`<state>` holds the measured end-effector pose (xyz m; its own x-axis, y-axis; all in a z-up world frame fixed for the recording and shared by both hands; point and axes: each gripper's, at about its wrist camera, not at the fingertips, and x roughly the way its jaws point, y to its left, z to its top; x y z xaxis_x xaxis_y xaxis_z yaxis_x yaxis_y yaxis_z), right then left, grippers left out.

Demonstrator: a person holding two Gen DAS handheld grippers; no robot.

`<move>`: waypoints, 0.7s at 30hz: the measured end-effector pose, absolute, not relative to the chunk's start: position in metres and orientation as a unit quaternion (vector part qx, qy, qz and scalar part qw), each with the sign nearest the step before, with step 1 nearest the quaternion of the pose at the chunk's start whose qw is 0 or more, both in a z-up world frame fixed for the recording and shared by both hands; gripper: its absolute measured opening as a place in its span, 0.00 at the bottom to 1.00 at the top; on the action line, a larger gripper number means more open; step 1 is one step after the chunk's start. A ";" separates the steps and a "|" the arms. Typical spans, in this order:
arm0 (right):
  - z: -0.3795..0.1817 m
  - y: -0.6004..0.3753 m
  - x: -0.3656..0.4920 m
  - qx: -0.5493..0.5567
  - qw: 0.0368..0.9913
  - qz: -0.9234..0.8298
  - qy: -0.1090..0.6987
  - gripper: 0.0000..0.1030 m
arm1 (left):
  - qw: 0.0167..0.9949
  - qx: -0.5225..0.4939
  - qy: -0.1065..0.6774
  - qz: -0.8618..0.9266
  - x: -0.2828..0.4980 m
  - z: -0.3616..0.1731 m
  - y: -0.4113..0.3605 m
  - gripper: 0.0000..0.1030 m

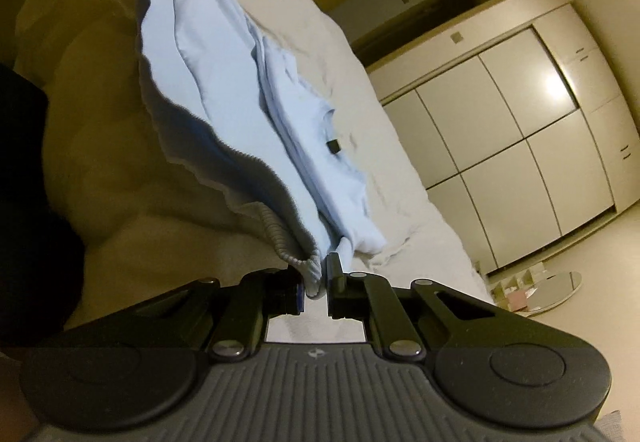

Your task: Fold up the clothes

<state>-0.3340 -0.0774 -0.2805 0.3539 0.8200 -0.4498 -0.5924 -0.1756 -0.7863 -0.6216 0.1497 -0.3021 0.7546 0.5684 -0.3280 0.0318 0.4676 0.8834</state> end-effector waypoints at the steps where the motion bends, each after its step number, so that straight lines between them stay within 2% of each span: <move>1: -0.276 -0.084 -0.338 -0.525 0.634 0.557 -0.108 0.08 | 0.803 0.481 0.305 0.174 -0.630 -0.297 0.142 0.10; 7: -0.252 -0.132 -0.368 -0.508 0.643 0.567 -0.082 0.08 | 0.832 0.416 0.307 0.201 -0.679 -0.279 0.086 0.10; 13: -0.260 -0.153 -0.383 -0.525 0.616 0.587 -0.016 0.08 | 0.849 0.368 0.333 0.179 -0.675 -0.278 0.084 0.11; 21: -0.205 -0.071 -0.301 -0.452 0.645 0.616 0.020 0.08 | 0.906 0.162 0.333 0.208 -0.599 -0.203 0.226 0.11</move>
<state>-0.3012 -0.0714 -0.2048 0.2396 0.7767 -0.5825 -0.8123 -0.1683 -0.5585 -0.5992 0.2257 -0.2025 0.6925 0.4837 -0.5353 -0.2687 0.8615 0.4309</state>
